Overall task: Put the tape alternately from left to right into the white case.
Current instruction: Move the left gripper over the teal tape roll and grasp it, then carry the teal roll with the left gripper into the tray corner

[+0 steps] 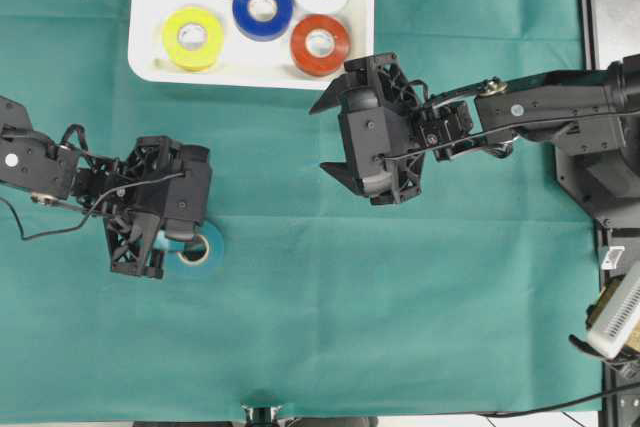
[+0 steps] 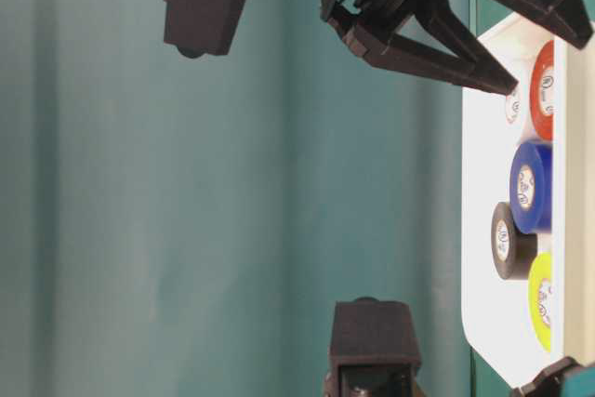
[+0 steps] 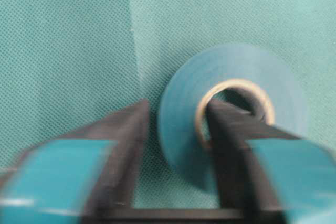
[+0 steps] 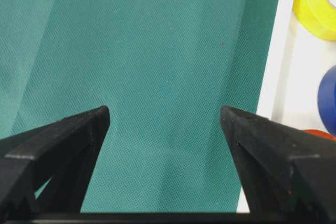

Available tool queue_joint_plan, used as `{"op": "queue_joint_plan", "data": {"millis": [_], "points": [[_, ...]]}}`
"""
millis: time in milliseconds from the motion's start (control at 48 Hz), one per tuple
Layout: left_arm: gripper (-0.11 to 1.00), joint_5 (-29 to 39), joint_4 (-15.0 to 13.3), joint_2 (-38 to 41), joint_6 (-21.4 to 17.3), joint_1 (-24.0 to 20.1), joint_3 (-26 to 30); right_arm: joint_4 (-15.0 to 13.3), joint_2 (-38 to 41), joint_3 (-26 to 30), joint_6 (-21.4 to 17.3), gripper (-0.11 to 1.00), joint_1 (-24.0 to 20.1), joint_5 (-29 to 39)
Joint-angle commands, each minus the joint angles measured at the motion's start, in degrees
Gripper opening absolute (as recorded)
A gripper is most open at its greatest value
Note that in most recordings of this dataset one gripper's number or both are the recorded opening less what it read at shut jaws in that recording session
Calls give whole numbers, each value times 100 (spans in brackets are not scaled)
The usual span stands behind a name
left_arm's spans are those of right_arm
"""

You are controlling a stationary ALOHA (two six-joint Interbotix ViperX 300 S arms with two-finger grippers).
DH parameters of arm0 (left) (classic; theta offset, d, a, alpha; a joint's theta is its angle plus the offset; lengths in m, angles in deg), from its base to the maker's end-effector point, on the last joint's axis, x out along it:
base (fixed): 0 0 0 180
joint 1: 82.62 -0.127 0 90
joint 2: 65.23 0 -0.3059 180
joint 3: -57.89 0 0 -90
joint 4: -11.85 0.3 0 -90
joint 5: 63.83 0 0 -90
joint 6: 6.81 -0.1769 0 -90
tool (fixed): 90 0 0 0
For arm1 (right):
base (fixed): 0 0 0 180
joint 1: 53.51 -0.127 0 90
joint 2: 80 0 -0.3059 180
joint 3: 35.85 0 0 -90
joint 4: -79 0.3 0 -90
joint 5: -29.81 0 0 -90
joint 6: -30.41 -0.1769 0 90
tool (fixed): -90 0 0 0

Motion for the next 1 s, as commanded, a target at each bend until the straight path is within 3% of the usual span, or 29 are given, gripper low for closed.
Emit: {"op": "queue_joint_plan", "data": {"millis": [0,42,687,979], "points": [[30,-9,18,-88,-18,-26,53,9,-44,44,-9,76,-18,-35],[25,0,18,-97,-18,-26,53,18,-44,44,-9,76,-9,-35],[25,343,9,-870,0,114,0,9,-53,44,-9,76,-9,-26],[25,352,26,-1283,-53,-193,-79,9,-44,44,-9,76,-9,-44]]}}
